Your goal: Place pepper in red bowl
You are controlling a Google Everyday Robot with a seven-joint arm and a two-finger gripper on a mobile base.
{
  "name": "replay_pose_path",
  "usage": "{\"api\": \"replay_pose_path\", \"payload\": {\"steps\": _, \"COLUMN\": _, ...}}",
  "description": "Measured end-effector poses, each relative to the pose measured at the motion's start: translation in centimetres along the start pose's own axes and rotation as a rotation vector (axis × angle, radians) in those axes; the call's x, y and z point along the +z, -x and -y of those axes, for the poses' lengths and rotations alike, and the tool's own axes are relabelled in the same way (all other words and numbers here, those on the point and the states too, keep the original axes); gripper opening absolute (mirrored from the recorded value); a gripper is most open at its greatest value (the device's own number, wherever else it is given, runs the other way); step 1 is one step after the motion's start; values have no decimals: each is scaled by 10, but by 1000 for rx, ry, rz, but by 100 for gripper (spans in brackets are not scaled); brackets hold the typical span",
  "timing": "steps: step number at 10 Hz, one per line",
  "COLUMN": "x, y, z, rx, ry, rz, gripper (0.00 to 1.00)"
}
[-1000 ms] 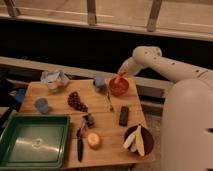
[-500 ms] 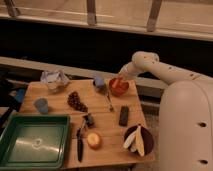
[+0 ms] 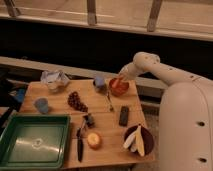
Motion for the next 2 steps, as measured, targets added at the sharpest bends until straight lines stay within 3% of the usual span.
{"api": "replay_pose_path", "payload": {"steps": 2, "x": 0, "y": 0, "z": 1, "rx": 1, "ry": 0, "rz": 1, "gripper": 65}}
